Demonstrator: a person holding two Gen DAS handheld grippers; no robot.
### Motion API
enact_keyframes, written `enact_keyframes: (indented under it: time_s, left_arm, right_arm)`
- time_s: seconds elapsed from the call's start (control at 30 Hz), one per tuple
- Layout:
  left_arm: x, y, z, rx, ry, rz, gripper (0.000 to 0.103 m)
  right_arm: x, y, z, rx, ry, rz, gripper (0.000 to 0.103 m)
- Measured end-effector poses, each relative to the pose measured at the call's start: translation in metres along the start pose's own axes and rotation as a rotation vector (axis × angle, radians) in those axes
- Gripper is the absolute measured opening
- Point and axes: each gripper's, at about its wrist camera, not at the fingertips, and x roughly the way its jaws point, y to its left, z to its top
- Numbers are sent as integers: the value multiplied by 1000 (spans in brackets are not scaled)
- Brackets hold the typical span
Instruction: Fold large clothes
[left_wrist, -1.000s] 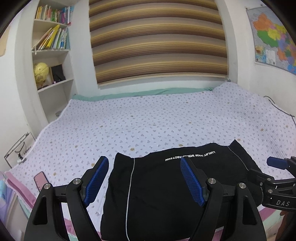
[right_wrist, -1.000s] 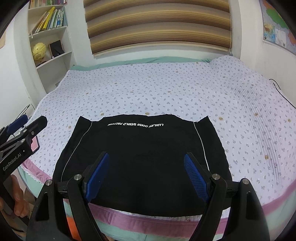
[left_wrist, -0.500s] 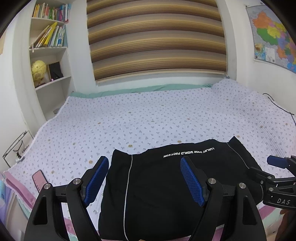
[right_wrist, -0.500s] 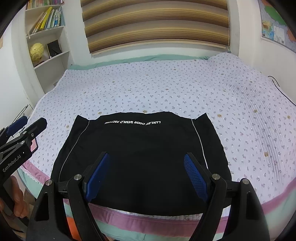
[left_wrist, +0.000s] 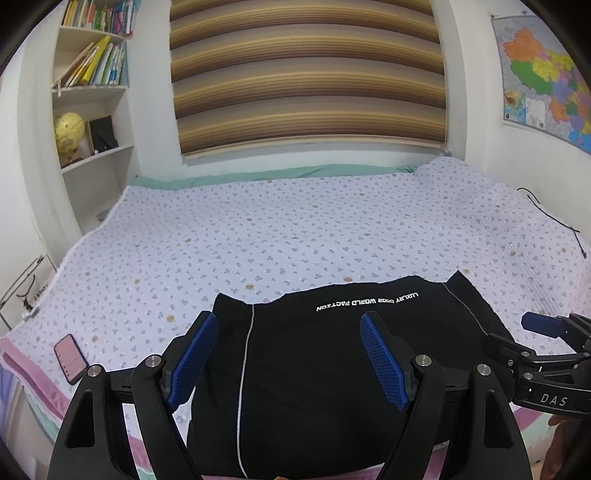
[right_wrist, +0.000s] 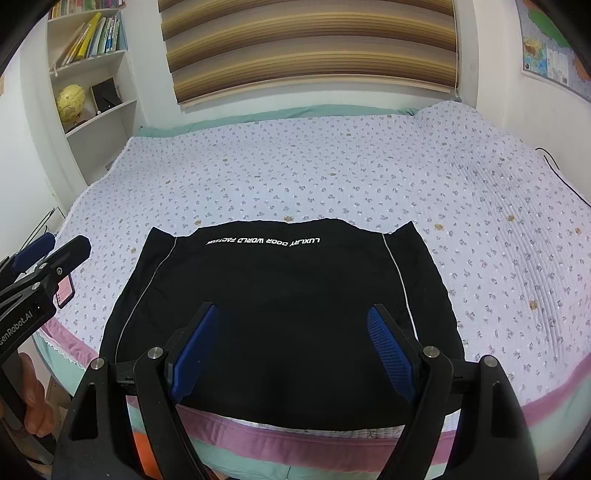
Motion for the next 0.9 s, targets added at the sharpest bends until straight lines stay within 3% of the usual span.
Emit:
enact_keyframes:
  time_s: [0.9]
  left_arm:
    - [13, -5, 2, -3, 33, 21, 81]
  right_arm:
    - [12, -14, 4, 9, 21, 13, 84]
